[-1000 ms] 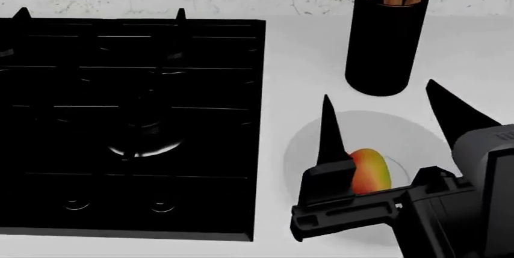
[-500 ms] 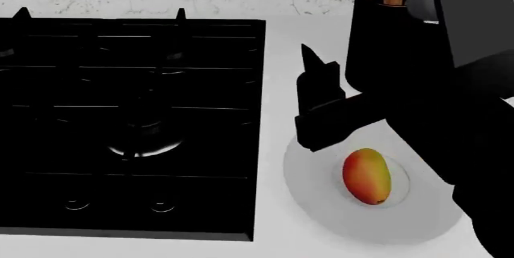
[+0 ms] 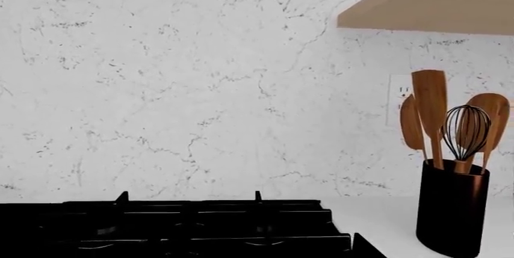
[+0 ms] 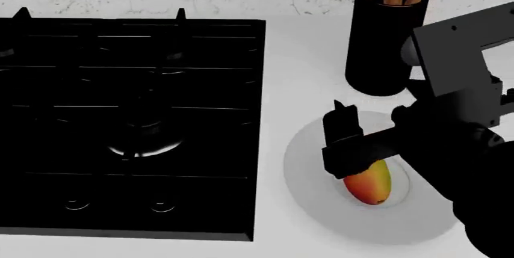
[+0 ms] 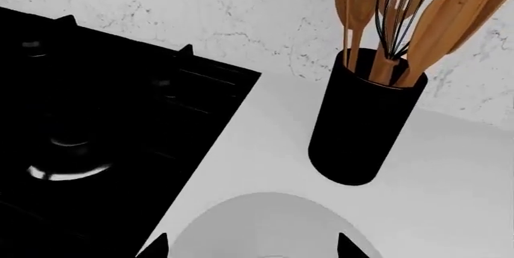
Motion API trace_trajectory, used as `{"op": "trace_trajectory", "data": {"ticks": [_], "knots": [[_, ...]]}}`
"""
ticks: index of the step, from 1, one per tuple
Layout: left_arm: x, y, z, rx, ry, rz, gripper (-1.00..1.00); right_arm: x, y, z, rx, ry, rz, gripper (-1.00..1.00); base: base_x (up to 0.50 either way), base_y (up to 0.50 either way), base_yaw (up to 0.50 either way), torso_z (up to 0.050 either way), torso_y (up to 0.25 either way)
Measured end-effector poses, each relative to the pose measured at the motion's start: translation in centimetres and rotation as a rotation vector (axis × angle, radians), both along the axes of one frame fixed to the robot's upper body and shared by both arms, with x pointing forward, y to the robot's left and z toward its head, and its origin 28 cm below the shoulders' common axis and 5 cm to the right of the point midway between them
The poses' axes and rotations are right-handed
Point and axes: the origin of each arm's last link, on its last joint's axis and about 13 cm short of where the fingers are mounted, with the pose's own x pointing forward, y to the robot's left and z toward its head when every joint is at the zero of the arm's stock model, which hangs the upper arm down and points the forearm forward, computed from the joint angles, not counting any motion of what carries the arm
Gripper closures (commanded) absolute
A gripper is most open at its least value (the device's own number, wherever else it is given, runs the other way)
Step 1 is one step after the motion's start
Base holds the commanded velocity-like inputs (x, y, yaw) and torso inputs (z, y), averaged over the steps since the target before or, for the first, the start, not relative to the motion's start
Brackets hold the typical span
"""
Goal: Pick the mango from the plate and place it in the pan.
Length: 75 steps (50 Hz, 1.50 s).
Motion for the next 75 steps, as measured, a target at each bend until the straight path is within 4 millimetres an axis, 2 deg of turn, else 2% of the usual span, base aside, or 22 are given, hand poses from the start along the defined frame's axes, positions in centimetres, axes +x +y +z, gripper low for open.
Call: {"op": "trace_trajectory", "data": {"ticks": [31, 51, 75], "knots": [[-0.4, -0.3, -0.7, -0.018, 0.027, -0.009, -1.00, -0.8, -0.6, -4.2, -0.050, 0.123, -0.042, -1.00, 0.00, 0.00, 0.00, 0.000, 0.000], [-0.6, -0.3, -0.6, -0.022, 0.033, -0.009, -1.00, 1.0, -0.9, -6.4, -0.060, 0.170, -0.078, -1.00, 0.00, 0.00, 0.00, 0.000, 0.000], [-1.1, -0.4, -0.5, -0.028, 0.041, -0.014, -1.00, 2.0, -0.2, -8.3, -0.073, 0.206, -0.060, -1.00, 0.00, 0.00, 0.00, 0.000, 0.000]]}}
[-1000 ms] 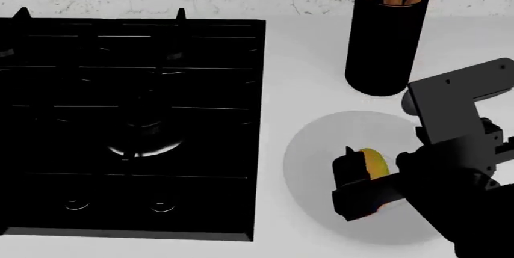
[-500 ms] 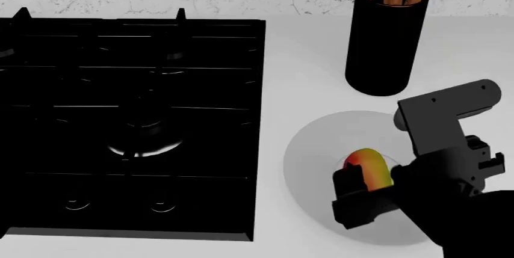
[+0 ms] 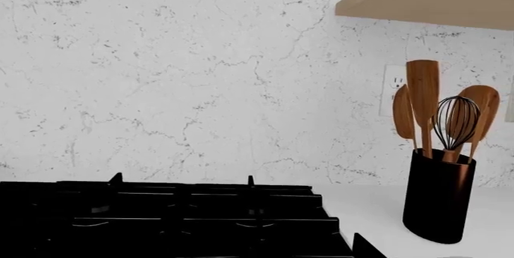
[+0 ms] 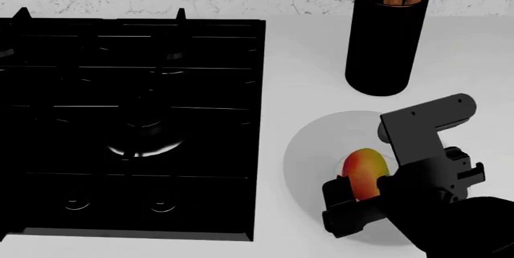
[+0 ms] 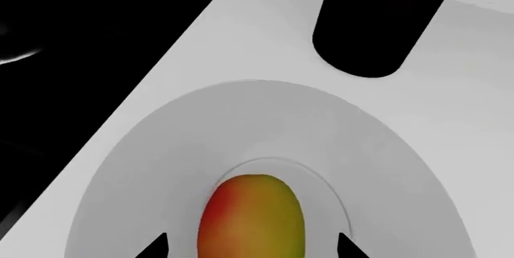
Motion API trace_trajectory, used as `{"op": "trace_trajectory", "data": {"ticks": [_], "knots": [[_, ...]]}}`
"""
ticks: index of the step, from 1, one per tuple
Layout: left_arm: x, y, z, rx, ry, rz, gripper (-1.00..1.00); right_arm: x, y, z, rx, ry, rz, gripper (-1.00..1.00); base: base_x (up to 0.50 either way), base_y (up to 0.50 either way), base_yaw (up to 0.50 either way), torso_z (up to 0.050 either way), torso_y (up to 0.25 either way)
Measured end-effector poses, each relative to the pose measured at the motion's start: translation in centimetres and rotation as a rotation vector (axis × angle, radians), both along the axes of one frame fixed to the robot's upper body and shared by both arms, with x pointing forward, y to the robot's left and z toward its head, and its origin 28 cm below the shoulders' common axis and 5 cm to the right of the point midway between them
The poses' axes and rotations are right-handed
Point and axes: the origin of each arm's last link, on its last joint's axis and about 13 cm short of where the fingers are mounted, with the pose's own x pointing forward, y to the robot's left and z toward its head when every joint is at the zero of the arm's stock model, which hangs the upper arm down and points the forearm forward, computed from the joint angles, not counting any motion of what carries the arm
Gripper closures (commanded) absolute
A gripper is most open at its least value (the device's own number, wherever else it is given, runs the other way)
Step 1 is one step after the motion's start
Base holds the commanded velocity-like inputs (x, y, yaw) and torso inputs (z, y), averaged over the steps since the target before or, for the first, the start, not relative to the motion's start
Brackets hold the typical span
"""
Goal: Pick the mango from the plate and place it in the pan.
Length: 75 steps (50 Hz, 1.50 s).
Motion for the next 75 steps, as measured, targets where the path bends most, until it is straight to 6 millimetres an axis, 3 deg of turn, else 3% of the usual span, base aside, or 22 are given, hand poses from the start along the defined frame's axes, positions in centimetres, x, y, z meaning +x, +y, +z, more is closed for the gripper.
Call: {"op": "trace_trajectory", "data": {"ticks": [22, 23, 39, 42, 46, 51, 55, 63, 75], "knots": [[-0.2, -0.1, -0.2, -0.007, 0.007, -0.002, -1.00, 0.7, 0.1, -1.1, -0.009, 0.022, -0.008, -1.00, 0.00, 0.00, 0.00, 0.000, 0.000], [-0.2, -0.1, -0.2, -0.007, 0.007, -0.002, -1.00, 0.7, 0.1, -1.2, -0.009, 0.023, -0.008, 1.00, 0.00, 0.00, 0.00, 0.000, 0.000], [-0.3, -0.1, -0.2, -0.009, 0.009, -0.003, -1.00, 0.6, 0.0, -1.1, -0.002, 0.012, -0.012, 1.00, 0.00, 0.00, 0.00, 0.000, 0.000], [-0.2, -0.1, -0.2, -0.010, 0.009, -0.003, -1.00, 0.4, 0.1, 0.2, 0.008, -0.036, -0.006, 1.00, 0.00, 0.00, 0.00, 0.000, 0.000], [-0.1, -0.2, -0.3, -0.013, 0.006, -0.003, -1.00, -0.3, 0.4, 3.5, 0.035, -0.155, 0.010, 1.00, 0.00, 0.00, 0.00, 0.000, 0.000], [0.5, -0.3, -0.4, -0.021, -0.004, -0.005, -1.00, -2.0, 1.5, 7.2, 0.089, -0.303, 0.039, 1.00, 0.00, 0.00, 0.00, 0.000, 0.000], [1.1, -0.3, -0.6, -0.031, -0.013, -0.005, -1.00, -3.3, 2.0, 9.0, 0.118, -0.390, 0.056, 1.00, 0.00, 0.00, 0.00, 0.000, 0.000], [2.3, -0.3, -1.0, -0.048, -0.027, -0.002, -1.00, -5.3, 2.9, 10.9, 0.121, -0.497, 0.102, 1.00, 0.03, 0.38, 0.00, 0.000, 0.000], [2.8, -0.5, -1.1, -0.051, -0.035, 0.002, -1.00, -6.5, 3.7, 11.5, 0.094, -0.548, 0.182, 1.00, 0.05, 0.50, 0.00, 0.000, 0.000]]}}
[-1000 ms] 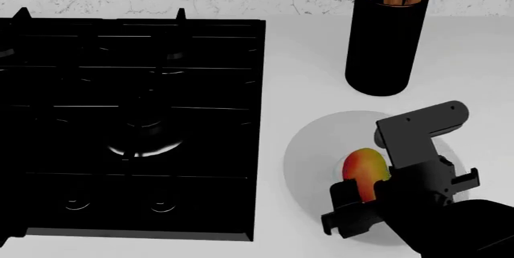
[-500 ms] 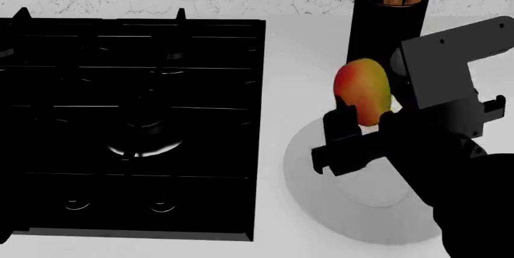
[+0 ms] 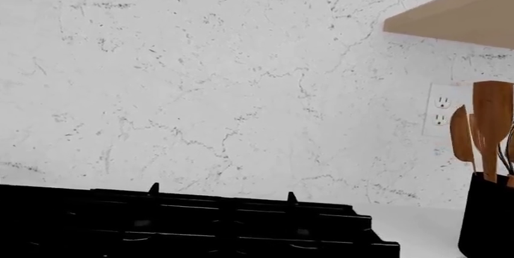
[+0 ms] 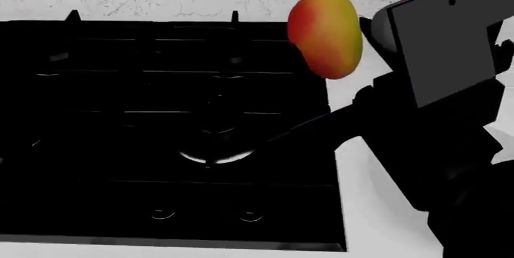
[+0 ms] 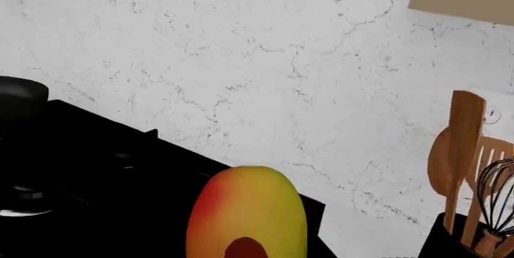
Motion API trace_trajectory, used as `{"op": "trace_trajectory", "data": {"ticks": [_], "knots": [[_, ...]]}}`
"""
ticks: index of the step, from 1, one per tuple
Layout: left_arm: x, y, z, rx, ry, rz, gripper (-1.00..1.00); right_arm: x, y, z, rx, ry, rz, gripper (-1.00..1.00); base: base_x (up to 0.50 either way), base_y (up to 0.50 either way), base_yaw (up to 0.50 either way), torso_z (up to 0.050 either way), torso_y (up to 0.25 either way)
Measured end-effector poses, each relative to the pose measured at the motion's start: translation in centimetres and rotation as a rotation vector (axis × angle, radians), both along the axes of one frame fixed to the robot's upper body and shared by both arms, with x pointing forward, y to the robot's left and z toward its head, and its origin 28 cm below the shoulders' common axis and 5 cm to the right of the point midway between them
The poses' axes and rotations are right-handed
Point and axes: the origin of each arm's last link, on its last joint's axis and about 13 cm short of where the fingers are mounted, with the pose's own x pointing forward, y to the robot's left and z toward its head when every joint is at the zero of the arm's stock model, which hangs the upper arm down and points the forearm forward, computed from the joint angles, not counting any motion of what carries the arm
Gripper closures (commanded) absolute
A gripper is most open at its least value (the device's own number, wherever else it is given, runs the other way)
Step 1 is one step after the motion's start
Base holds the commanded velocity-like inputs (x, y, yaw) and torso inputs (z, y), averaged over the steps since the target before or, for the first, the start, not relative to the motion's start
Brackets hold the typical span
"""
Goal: Pick the mango from the plate and place it in the pan.
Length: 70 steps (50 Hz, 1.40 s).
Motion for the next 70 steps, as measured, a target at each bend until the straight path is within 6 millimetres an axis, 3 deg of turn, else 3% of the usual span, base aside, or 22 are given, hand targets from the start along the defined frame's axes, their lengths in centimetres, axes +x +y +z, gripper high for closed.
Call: {"op": "trace_trajectory", "data": {"ticks": [70], "knots": [[0.24, -0.16, 0.29, 0.004, -0.003, -0.017, -1.00, -0.23, 0.27, -0.55, -0.015, -0.013, 0.031, 1.00, 0.05, 0.50, 0.00, 0.000, 0.000]]}}
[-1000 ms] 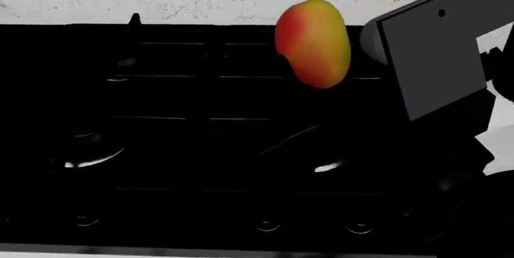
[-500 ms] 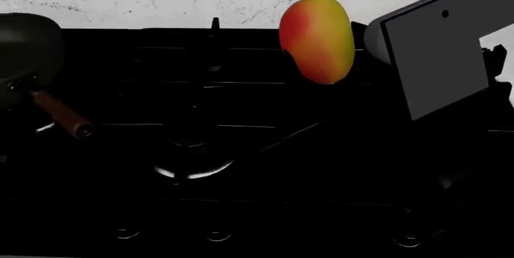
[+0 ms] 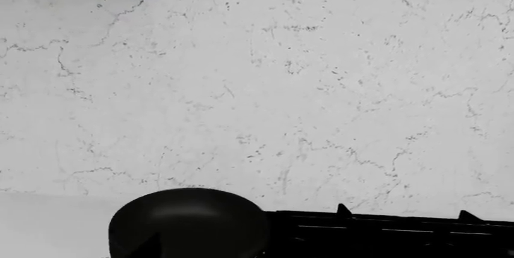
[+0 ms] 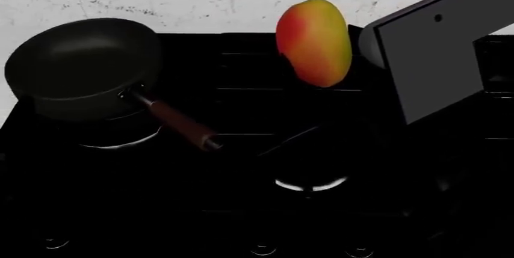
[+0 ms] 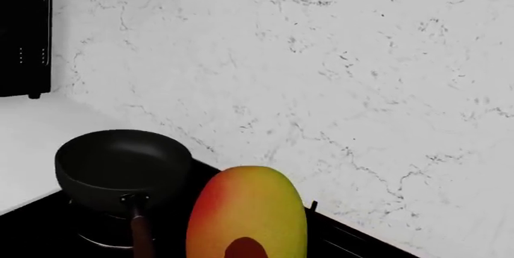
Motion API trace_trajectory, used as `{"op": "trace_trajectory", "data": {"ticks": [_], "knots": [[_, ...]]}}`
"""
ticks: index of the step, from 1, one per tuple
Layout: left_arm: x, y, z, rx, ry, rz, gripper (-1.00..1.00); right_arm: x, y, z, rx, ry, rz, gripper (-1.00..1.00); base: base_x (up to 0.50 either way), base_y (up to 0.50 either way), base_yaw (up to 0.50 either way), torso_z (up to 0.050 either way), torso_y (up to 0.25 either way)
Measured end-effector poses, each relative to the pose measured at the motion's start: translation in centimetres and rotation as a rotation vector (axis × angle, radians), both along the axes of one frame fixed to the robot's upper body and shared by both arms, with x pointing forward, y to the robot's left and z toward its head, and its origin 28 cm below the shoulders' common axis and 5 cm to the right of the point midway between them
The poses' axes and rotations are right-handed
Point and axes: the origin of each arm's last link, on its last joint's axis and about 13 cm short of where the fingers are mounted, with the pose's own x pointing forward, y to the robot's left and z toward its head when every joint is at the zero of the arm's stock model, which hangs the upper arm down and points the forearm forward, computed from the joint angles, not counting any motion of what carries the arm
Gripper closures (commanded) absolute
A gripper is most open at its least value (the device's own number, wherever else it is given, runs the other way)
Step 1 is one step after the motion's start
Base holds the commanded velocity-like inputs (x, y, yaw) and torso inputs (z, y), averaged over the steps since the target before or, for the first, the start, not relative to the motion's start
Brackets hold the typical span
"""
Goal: Pick the mango from the plate and place it in the pan.
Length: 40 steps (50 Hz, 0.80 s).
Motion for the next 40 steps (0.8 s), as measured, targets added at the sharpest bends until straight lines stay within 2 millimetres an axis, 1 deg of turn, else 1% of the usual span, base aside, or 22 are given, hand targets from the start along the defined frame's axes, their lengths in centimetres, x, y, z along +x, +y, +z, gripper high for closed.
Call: {"op": "trace_trajectory", "data": {"ticks": [23, 34, 40], "knots": [[-0.02, -0.06, -0.21, -0.009, 0.007, -0.002, -1.00, 0.25, -0.13, -0.27, -0.004, 0.004, -0.009, 1.00, 0.05, 0.50, 0.00, 0.000, 0.000], [0.00, -0.02, -0.28, -0.012, 0.007, 0.003, -1.00, 0.46, -0.36, -0.08, -0.003, -0.054, -0.053, 1.00, 0.00, 0.00, 0.00, 0.000, 0.000], [0.17, 0.12, -0.07, -0.010, -0.003, 0.015, -1.00, 0.46, -0.46, 0.06, -0.011, -0.073, -0.063, 1.00, 0.48, 0.00, 0.00, 0.000, 0.000]]}}
